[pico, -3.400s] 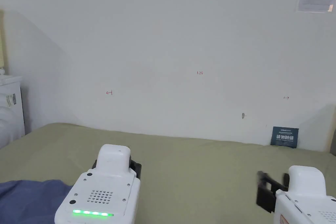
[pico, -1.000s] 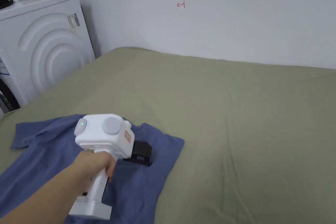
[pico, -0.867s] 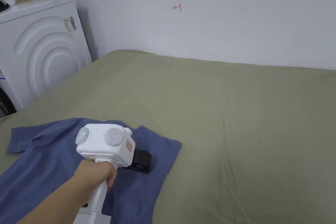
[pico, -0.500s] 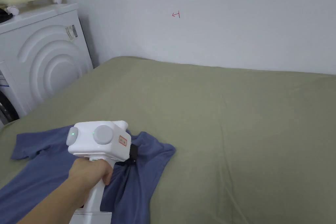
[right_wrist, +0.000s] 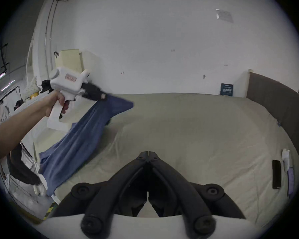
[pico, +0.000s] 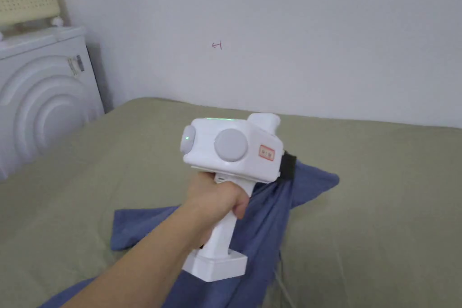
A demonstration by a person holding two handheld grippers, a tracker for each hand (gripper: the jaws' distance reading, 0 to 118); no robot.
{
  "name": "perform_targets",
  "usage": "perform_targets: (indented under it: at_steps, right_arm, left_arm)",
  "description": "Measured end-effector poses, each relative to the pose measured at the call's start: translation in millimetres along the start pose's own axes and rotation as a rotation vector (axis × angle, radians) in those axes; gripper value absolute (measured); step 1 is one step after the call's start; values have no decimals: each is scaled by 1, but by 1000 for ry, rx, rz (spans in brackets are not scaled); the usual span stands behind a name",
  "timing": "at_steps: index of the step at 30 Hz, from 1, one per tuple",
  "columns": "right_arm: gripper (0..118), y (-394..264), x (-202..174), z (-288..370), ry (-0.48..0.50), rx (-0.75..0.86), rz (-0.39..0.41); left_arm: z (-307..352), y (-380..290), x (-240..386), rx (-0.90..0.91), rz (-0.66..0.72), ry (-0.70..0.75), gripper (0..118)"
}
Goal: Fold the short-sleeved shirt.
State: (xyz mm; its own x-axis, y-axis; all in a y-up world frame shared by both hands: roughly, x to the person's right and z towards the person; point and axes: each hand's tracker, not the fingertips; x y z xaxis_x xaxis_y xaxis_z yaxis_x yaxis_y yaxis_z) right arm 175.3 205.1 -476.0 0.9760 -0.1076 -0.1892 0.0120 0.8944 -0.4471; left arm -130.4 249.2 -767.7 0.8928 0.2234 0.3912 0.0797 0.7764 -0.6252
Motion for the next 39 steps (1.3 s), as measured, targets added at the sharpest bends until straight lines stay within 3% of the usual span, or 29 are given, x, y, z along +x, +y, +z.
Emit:
perform_targets:
  at_steps: [6, 12, 15, 19, 20, 21, 24, 25, 27, 31, 35, 37, 38, 39]
  right_arm:
    - [1, 2, 36, 41, -115, 31, -58]
    - [1, -7, 67, 81, -242, 17, -90]
    - [1, -14, 79, 96, -285, 8, -94]
    - [1, -20, 87, 107, -309, 12, -119]
    - [1, -21, 87, 108, -310, 13, -122]
    - [1, -20, 86, 108, -310, 13, -125]
    - [1, -19, 83, 108, -285, 21, -135]
    - [1, -17, 81, 107, -274, 21, -135]
    - [1, -16, 76, 106, -255, 30, -124]
    - [1, -8, 68, 107, -229, 57, -87]
    - [1, 4, 61, 106, -209, 88, -55]
    - [1, 9, 54, 105, -198, 107, -35]
    - [1, 11, 52, 105, -192, 114, -33]
    - [1, 13, 49, 105, -178, 122, -35]
  left_arm:
    - [-58, 42, 173, -7, -215, -281, 3]
    - [-109, -4, 312, -146, -307, -537, 3]
    - [-132, -48, 351, -253, -373, -556, 3]
    - [-149, -89, 356, -323, -384, -519, 7]
    - [-150, -89, 349, -318, -359, -492, 17]
    - [-149, -89, 342, -306, -332, -468, 59]
    - [-130, -68, 314, -288, -227, -434, 97]
    - [-117, -60, 302, -260, -188, -446, 118]
    - [-77, -39, 272, -175, -129, -467, 118]
    - [29, -27, 197, 53, -64, -280, 118]
    - [144, -62, 129, 297, 32, -69, 112]
    - [199, -97, 106, 397, 81, 90, 91]
    - [219, -113, 101, 429, 97, 179, 74]
    - [241, -133, 97, 460, 92, 275, 41]
